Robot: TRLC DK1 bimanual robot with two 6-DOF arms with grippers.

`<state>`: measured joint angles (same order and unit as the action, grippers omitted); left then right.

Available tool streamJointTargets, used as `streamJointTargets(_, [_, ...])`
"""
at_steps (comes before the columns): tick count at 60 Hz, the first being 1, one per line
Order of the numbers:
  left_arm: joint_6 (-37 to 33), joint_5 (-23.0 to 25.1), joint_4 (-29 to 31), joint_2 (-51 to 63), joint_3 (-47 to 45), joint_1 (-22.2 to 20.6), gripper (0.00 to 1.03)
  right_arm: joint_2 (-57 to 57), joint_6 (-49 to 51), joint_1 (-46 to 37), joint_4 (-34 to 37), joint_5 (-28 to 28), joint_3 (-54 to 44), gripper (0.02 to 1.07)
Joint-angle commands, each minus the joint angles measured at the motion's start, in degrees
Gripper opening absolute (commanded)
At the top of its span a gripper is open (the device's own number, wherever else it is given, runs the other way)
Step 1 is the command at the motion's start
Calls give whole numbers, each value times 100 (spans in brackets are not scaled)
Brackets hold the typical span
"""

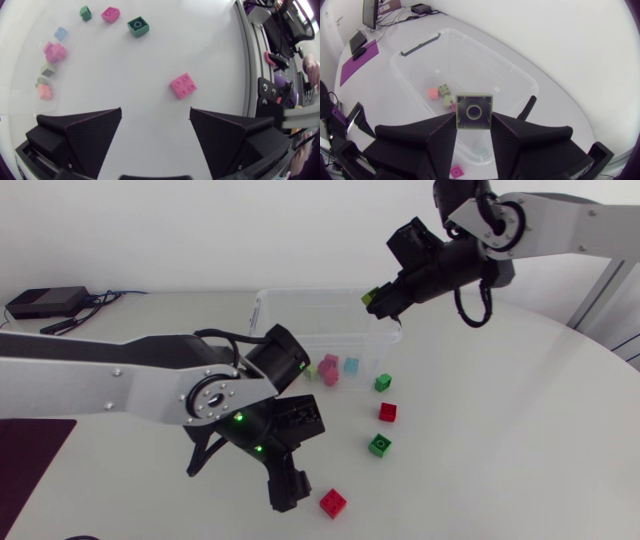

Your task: Pick up the duplo bricks and place them in the container

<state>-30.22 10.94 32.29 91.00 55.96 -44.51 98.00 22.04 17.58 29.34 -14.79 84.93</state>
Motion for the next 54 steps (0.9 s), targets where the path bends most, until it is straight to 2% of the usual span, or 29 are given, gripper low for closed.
streamJointTargets(1, [-599, 128, -197, -293, -279, -75, 98, 668, -227, 52, 1, 46, 631, 69])
streamJointTargets(3, [-845, 216, -215, -285, -314, -93, 98, 826, -262, 70, 45, 125, 798, 94])
streamJointTargets(4, [-977, 251, -215, -285, -323, -110, 98, 862, -262, 70, 45, 160, 850, 102])
streamJointTargets(5, [-1241, 295, -215, -267, -341, -154, 98, 906, -271, 70, 45, 169, 912, 103])
streamJointTargets(13, [-2340, 374, -215, -74, -262, -374, 98, 457, -323, -150, -25, 46, 595, 103])
streamJointTargets(20, [-2788, 374, -162, 348, -24, -523, 98, -553, -121, -466, -280, -165, -582, 103])
streamJointTargets(29, [-3139, 286, 330, 928, 442, -717, 98, -1670, 72, -915, -482, -516, -1892, 103])
streamJointTargets(35, [-3289, 31, 568, 1306, 784, -875, 98, -2294, 204, -1266, -473, -780, -2648, 103])
streamJointTargets(54, [-3623, -356, 1209, 1895, 1540, -928, 96, -3559, 661, -1776, -315, -1000, -4098, 103])
